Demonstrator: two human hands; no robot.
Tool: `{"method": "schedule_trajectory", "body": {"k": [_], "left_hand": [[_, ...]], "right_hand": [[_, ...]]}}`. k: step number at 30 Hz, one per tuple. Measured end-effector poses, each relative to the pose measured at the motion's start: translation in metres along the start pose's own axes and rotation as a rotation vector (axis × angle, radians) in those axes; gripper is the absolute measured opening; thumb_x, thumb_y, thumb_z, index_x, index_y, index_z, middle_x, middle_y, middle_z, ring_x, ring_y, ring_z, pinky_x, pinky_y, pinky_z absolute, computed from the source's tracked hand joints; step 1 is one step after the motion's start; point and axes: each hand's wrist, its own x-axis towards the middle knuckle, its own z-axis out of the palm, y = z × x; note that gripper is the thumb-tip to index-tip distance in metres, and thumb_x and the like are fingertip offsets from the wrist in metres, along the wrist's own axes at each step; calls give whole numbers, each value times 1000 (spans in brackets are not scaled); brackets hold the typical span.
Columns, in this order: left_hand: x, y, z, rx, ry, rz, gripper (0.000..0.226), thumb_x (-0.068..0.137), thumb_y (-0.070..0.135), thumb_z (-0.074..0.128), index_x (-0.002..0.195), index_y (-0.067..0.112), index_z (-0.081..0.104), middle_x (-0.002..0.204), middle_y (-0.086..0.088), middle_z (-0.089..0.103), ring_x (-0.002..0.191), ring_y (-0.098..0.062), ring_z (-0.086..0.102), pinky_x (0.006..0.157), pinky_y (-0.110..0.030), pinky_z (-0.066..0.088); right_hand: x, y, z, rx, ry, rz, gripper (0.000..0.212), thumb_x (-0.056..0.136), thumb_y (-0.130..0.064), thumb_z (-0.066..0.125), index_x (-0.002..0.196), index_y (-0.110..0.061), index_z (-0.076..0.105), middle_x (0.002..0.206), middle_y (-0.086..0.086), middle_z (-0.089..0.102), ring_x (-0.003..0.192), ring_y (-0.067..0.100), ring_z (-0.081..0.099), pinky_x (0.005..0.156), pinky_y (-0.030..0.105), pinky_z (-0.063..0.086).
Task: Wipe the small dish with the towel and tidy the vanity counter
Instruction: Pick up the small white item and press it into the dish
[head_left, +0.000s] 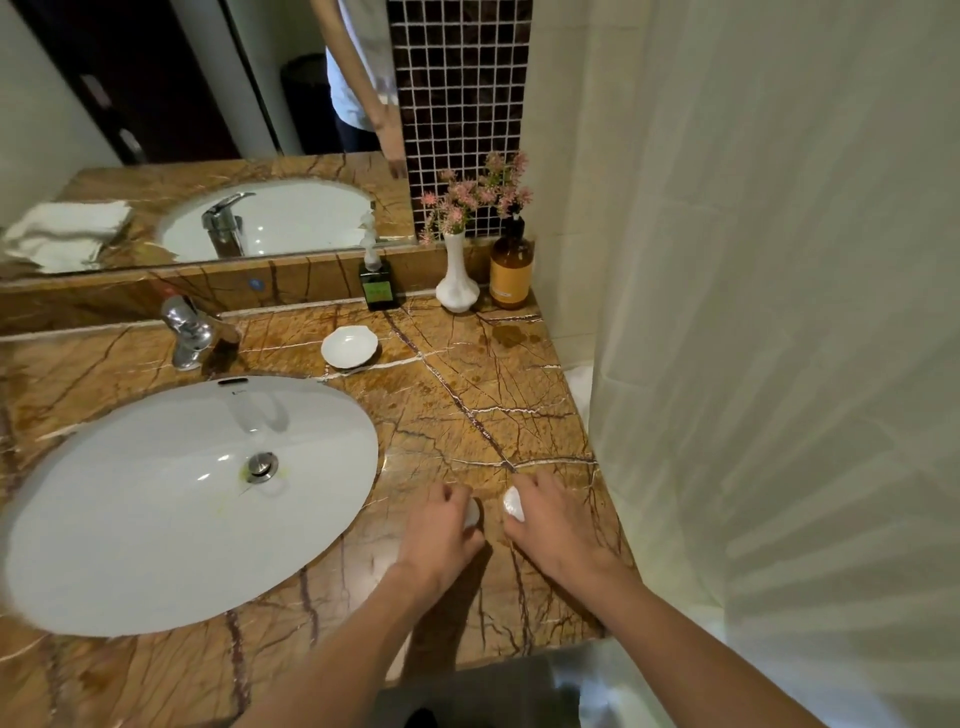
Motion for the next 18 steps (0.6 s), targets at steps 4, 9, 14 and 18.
{"method": "schedule_trajectory", "body": {"k": [4,9,14,18], "left_hand": [[13,-28,-35,-19,74,-85,53,79,40,62,126,19,50,119,-9,58,104,-23,53,91,-34,45],[41,-78,-84,-14,142,-174,56,79,41,60,126,14,50,115,-13,61,102,-31,55,88,-39,44],[85,-131,-117,-56,174,-215,50,76,37,63,118,12,54,110,-14,63,100,-31,56,86,-40,45],[130,-162,-132,-105,186,-203,55,72,34,65,121,12,54,114,-13,64,103,-30,57,88,-41,48]], "right_hand": [[24,-24,0,7,-8,-68,52,87,-31,64,134,-18,44,126,5,50,115,20,47,94,31,42],[70,-77,-1,0,-40,-137,50,87,-28,62,132,-15,45,129,8,48,120,25,45,100,35,40],[121,-124,3,7,-51,-151,46,91,-29,58,132,-14,44,126,8,49,116,25,47,97,36,43],[166,-152,6,46,-54,-117,45,91,-38,56,129,-14,48,127,8,50,118,25,46,97,37,41]]}}
